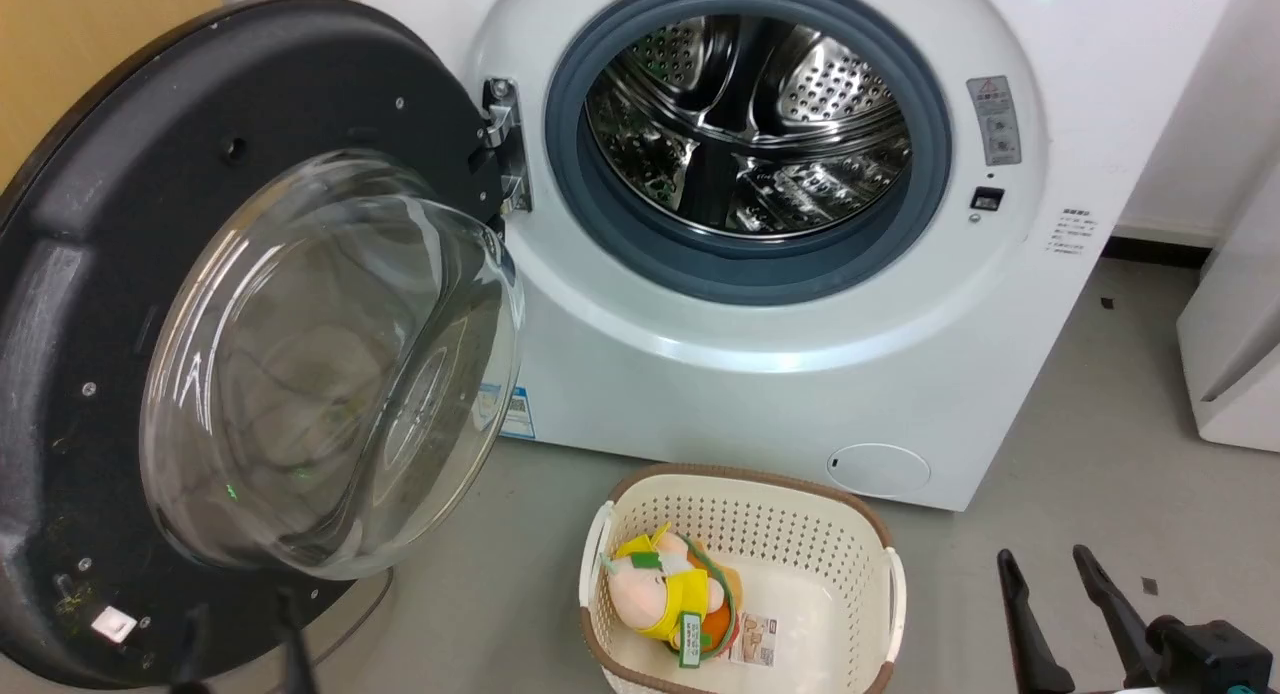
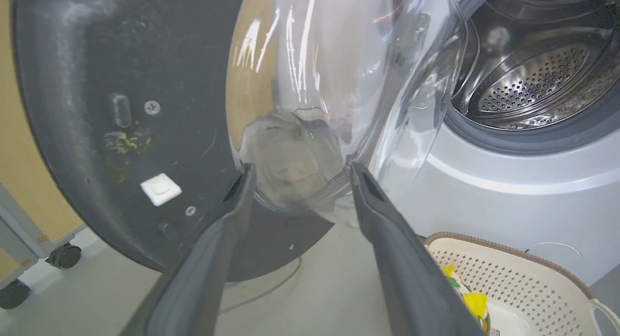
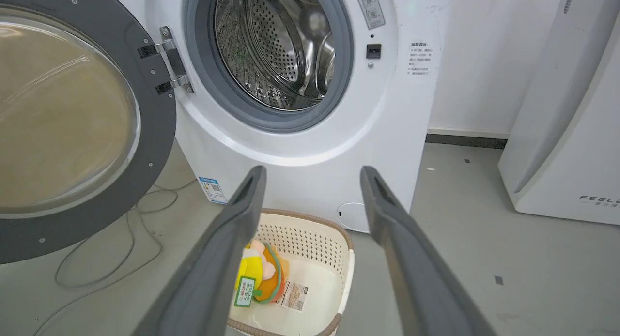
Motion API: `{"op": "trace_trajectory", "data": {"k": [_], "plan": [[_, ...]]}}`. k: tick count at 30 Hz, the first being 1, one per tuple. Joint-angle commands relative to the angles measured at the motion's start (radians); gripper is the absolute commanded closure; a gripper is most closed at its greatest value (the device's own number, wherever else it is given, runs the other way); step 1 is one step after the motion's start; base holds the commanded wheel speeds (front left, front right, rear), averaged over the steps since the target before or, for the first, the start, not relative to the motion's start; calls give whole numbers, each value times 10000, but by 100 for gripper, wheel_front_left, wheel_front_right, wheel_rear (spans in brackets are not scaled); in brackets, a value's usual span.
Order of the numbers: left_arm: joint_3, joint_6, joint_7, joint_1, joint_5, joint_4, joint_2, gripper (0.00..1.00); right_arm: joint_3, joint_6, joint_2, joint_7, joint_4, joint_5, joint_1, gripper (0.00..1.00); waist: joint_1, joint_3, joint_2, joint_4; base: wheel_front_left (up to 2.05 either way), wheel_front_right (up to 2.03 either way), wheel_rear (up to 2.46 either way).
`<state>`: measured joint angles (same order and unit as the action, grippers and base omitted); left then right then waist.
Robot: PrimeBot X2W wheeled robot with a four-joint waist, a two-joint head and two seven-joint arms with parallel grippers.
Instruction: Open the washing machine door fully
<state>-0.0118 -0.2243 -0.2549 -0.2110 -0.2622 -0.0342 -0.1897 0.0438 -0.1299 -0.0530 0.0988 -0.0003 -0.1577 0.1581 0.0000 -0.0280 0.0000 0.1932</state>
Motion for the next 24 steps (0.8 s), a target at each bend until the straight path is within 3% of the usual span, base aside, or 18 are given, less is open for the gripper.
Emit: {"op": "trace_trajectory", "data": {"k": [1, 5, 11, 24], "plan": [[102, 2, 12, -115, 172, 31, 24, 0, 3, -8, 28, 48, -4, 18, 105, 0, 0, -38, 0, -33, 0, 0, 0], [811, 11, 209, -35, 665, 49, 133, 0, 54, -8, 28, 21, -95, 129, 186, 0, 0, -132, 0, -154, 0, 0, 0], [1631, 366, 363, 294, 983, -171, 212, 0, 73, -8, 28, -136, -330, 509, 189, 0, 0, -190, 0, -571, 0, 0, 0], [1976, 765, 354, 926, 815, -613, 171, 0, -11, -8, 28, -463, -662, 692, 526, 0, 0, -246, 0, -1500, 0, 0, 0]]}}
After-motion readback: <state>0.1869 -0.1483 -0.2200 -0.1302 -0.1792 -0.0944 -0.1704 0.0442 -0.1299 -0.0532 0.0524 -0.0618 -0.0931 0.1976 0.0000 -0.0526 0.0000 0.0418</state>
